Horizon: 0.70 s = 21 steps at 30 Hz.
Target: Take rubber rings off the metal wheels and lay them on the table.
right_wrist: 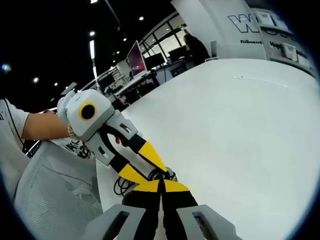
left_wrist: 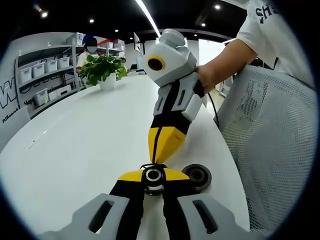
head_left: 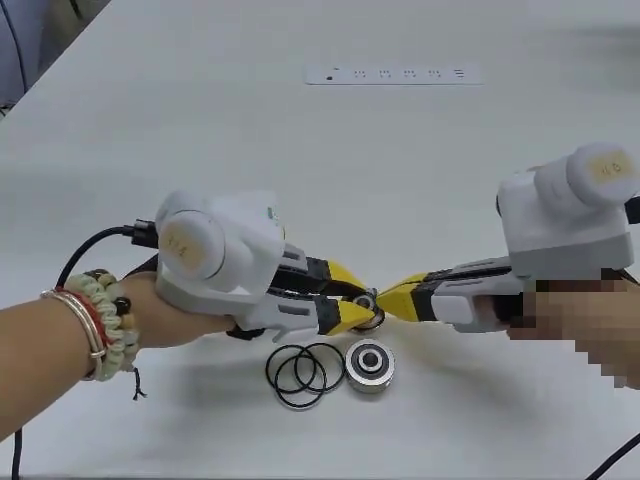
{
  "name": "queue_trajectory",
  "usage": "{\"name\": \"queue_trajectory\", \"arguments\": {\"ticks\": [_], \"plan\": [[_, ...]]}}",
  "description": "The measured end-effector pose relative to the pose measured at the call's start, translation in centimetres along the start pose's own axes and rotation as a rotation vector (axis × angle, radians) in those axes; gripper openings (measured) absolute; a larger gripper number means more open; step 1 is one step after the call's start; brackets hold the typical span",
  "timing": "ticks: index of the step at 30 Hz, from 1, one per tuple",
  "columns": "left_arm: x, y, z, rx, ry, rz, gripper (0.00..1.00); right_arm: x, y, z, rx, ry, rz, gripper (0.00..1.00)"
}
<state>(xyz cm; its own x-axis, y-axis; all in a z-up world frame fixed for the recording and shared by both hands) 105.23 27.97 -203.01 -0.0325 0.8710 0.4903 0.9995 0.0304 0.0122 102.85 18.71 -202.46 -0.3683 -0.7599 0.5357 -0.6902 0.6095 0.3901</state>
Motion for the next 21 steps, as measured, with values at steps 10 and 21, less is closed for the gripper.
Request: {"name": "queue_trajectory", "arguments": {"ticks": [10, 21], "plan": [[0.01, -0.03, 0.02, 0.004, -0.004, -0.002, 0.08, -0.04, 0.14, -0.16, 0.001, -0.015, -0.011, 0.0], [0.01, -0.09, 0.01, 0.007, -0.004, -0.007, 0.08, -0.23, 0.38, -0.37, 0.038, -0.023, -0.014, 0.0]]}}
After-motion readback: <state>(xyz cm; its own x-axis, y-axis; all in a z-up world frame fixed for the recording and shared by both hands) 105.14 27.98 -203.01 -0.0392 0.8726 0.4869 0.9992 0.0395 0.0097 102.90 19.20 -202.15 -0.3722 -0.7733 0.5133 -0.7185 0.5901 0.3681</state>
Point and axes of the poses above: the centre of the closed fingertips' face, and the gripper's own axes: x roughly backward along the fingers, y roughly to its left, z roughly out of its underside, the point moved 6 cm from there along x, roughly backward along the fingers, and after that the axes turned 3 degrees about x, right-handed, at the moved point
